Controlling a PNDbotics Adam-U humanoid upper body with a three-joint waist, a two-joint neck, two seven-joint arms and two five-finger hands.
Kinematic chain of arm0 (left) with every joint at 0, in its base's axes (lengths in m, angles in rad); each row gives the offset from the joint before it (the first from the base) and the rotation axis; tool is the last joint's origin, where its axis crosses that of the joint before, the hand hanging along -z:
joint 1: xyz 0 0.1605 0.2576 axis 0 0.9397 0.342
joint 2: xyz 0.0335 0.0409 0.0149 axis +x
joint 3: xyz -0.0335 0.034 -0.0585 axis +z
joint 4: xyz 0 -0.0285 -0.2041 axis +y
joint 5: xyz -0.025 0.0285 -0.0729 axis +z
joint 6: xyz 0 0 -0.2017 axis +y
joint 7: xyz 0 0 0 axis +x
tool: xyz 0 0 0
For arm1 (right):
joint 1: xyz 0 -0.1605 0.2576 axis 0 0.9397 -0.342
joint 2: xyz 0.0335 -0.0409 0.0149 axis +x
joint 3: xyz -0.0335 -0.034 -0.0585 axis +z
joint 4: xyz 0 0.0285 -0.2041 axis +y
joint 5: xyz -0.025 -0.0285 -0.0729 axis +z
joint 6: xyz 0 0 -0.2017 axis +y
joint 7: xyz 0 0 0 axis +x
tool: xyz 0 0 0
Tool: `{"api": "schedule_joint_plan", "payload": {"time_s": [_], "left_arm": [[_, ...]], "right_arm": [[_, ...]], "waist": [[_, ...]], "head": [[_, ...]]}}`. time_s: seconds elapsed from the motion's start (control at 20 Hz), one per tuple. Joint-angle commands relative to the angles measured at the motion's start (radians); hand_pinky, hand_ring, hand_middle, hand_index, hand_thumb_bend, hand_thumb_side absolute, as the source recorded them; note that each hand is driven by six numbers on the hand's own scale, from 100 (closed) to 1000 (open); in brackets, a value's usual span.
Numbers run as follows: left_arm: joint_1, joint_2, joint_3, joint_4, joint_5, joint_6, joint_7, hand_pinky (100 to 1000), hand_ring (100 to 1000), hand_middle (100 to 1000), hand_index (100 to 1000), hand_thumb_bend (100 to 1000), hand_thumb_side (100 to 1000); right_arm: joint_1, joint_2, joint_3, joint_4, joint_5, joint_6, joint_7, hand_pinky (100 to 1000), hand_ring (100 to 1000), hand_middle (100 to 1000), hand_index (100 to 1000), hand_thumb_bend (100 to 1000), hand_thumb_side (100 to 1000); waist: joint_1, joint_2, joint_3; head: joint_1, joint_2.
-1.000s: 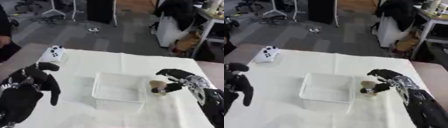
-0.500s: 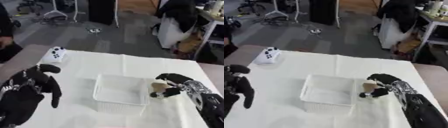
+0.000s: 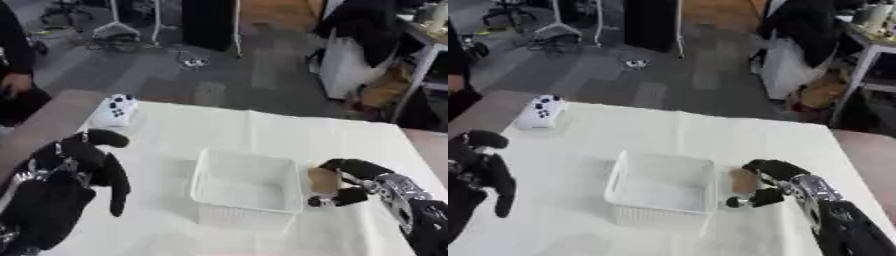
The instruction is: Pick up objects on the table and place them in the box.
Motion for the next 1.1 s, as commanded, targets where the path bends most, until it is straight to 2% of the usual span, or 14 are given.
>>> {"api": "schedule_joint_plan", "payload": {"time_s": [0.05, 0.2, 0.35, 0.4, 0.45, 0.6, 0.65, 0.75, 0.9, 0.95, 1.0, 1.05, 1.1], "left_arm": [[-0.01, 0.012, 0.006, -0.018, -0.001, -0.001, 0.002, 310, 553, 764, 732, 595, 840], [-0.009, 0.013, 0.005, -0.018, -0.002, -0.001, 0.001, 310, 553, 764, 733, 593, 842], [-0.009, 0.013, 0.004, -0.018, -0.002, -0.001, 0.0, 310, 553, 764, 733, 593, 842], [-0.009, 0.013, 0.004, -0.018, -0.003, -0.001, 0.0, 310, 553, 764, 733, 594, 841], [-0.009, 0.013, 0.004, -0.018, -0.003, -0.001, 0.0, 310, 553, 764, 733, 592, 842], [-0.009, 0.013, 0.004, -0.018, -0.004, -0.001, 0.0, 310, 553, 764, 733, 592, 843], [-0.009, 0.013, 0.004, -0.018, -0.004, -0.002, 0.0, 310, 553, 764, 733, 592, 842], [-0.009, 0.013, 0.004, -0.018, -0.004, -0.002, 0.0, 310, 554, 763, 733, 592, 842], [-0.01, 0.013, 0.004, -0.018, -0.003, -0.002, -0.001, 310, 554, 763, 732, 591, 842], [-0.011, 0.013, 0.004, -0.018, -0.003, -0.002, -0.002, 311, 554, 763, 732, 591, 842], [-0.011, 0.014, 0.004, -0.018, -0.003, -0.002, -0.002, 311, 554, 763, 732, 590, 841], [-0.011, 0.014, 0.004, -0.018, -0.003, -0.002, -0.002, 311, 554, 763, 732, 590, 841], [-0.012, 0.014, 0.004, -0.018, -0.003, -0.003, -0.003, 311, 554, 762, 732, 591, 841]], "right_arm": [[-0.009, -0.034, -0.01, -0.004, 0.013, 0.018, -0.001, 1000, 912, 937, 989, 797, 945], [-0.009, -0.036, -0.011, -0.001, 0.023, 0.027, 0.002, 1000, 914, 930, 988, 791, 949], [-0.007, -0.039, -0.012, 0.0, 0.036, 0.038, -0.001, 997, 896, 883, 977, 729, 942], [-0.007, -0.04, -0.013, 0.0, 0.04, 0.041, -0.008, 951, 865, 847, 957, 695, 934], [-0.008, -0.042, -0.015, -0.01, 0.049, 0.048, -0.036, 834, 796, 807, 926, 657, 931], [-0.005, -0.043, -0.015, -0.028, 0.084, 0.058, -0.162, 599, 665, 731, 864, 614, 924], [-0.005, -0.044, -0.016, -0.032, 0.095, 0.06, -0.21, 410, 580, 665, 821, 599, 888], [-0.006, -0.044, -0.02, -0.039, 0.113, 0.065, -0.32, 105, 448, 540, 744, 586, 846], [-0.007, -0.044, -0.022, -0.033, 0.133, 0.071, -0.453, 100, 280, 393, 634, 575, 789], [-0.009, -0.044, -0.025, -0.033, 0.134, 0.072, -0.493, 100, 177, 311, 565, 498, 739], [-0.009, -0.043, -0.028, -0.033, 0.13, 0.074, -0.534, 100, 121, 263, 528, 315, 700], [-0.008, -0.042, -0.031, -0.031, 0.121, 0.075, -0.573, 100, 100, 228, 497, 243, 686], [-0.007, -0.042, -0.032, -0.027, 0.111, 0.073, -0.606, 100, 100, 213, 479, 232, 684]], "waist": [[0.006, -0.012, -0.001], [0.007, -0.012, -0.001], [0.007, -0.011, -0.001], [0.007, -0.011, -0.001], [0.007, -0.011, -0.001], [0.007, -0.01, -0.001], [0.007, -0.01, -0.001], [0.007, -0.01, -0.002], [0.007, -0.011, -0.001], [0.007, -0.011, -0.001], [0.007, -0.011, 0.0], [0.007, -0.011, 0.0], [0.007, -0.011, 0.0]], "head": [[0.007, -0.001], [0.006, -0.002], [0.006, -0.005], [0.006, -0.005], [0.007, -0.006], [0.009, -0.008], [0.01, -0.008], [0.01, -0.009], [0.008, -0.009], [0.008, -0.01], [0.009, -0.01], [0.01, -0.011], [0.01, -0.011]]}}
